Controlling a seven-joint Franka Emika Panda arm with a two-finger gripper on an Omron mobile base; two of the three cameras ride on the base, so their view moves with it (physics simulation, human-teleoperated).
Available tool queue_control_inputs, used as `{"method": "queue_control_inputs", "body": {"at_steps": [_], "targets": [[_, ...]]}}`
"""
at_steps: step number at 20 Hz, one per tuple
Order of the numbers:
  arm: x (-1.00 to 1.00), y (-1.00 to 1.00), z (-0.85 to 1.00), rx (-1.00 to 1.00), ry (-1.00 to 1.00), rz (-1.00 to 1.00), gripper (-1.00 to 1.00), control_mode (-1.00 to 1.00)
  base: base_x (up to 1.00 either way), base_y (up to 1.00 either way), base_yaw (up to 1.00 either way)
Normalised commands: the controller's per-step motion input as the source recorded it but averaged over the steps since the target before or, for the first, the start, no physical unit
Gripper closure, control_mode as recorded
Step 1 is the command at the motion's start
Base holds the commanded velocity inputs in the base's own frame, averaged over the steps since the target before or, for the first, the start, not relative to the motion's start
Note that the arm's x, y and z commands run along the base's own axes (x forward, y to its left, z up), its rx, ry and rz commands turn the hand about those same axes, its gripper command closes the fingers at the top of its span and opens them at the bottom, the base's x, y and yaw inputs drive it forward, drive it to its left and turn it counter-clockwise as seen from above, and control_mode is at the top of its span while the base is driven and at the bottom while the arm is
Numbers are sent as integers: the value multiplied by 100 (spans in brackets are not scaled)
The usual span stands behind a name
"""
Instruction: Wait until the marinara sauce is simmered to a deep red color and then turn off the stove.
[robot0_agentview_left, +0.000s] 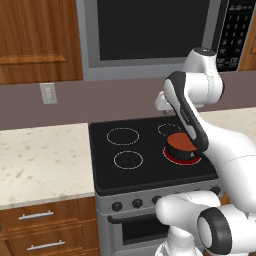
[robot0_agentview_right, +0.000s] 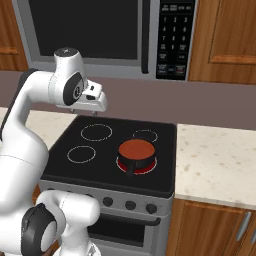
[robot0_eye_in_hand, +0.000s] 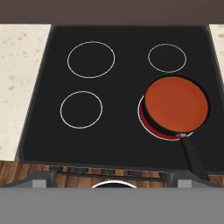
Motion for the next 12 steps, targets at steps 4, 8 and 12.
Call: {"method": "queue_control_inputs", "body": {"at_steps": [4, 8, 12], "targets": [[0, 0, 0, 0, 0, 0, -100, 100, -5, 28, 0], [0, 0, 0, 0, 0, 0, -100, 100, 0, 52, 0], [0, 0, 0, 0, 0, 0, -100, 100, 0, 65, -1]]}}
